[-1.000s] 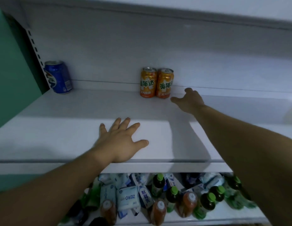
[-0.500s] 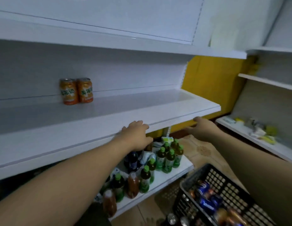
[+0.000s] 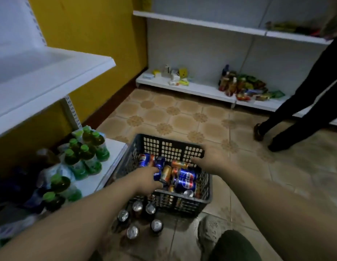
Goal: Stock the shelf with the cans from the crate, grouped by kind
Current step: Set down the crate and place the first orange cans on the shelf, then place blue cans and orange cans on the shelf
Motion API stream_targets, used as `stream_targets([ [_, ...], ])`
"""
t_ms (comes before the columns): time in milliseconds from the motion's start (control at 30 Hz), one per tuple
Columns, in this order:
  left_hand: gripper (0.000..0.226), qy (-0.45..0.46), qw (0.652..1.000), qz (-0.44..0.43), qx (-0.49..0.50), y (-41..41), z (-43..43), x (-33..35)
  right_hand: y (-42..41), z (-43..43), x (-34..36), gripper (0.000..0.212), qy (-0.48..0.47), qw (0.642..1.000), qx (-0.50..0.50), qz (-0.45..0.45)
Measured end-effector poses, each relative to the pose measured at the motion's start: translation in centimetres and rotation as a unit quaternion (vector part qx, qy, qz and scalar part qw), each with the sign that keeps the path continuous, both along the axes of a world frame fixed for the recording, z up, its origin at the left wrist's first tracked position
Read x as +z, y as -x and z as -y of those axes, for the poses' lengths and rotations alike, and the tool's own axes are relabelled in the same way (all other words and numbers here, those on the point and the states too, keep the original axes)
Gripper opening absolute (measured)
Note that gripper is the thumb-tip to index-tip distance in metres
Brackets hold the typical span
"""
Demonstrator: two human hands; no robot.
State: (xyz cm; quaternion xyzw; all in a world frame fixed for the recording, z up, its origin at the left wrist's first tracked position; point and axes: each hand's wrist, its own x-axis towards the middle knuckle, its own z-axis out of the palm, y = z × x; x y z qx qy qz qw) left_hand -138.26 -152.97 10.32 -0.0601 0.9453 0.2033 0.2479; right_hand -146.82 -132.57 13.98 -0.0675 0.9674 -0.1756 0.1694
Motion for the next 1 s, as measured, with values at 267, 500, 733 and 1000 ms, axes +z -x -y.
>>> stream_targets([
  [267, 0.053, -0.054, 0.991, 0.112, -0.041, 10.3, -2.5, -12.4, 6.5, -3.2, -13.7, 0.05, -0.043, 0.994, -0.029, 0.096],
  [500, 0.066, -0.146, 0.976, 0.157, 0.03, 18.7, -4.0, -25.4, 13.8, -3.0, -28.6, 0.04, -0.007, 0.977, -0.057, 0.204],
  [733, 0.069, -0.262, 0.943, 0.183, 0.093, 22.9, -5.8, -34.8, 16.6, -2.5, -41.4, 0.06, 0.051, 0.938, -0.224, 0.26],
  [1000, 0.068, -0.364, 0.864, 0.217, 0.271, 20.9, -6.2, -35.6, 15.3, -1.2, -42.0, 0.031, 0.346, 0.777, -0.482, 0.211],
])
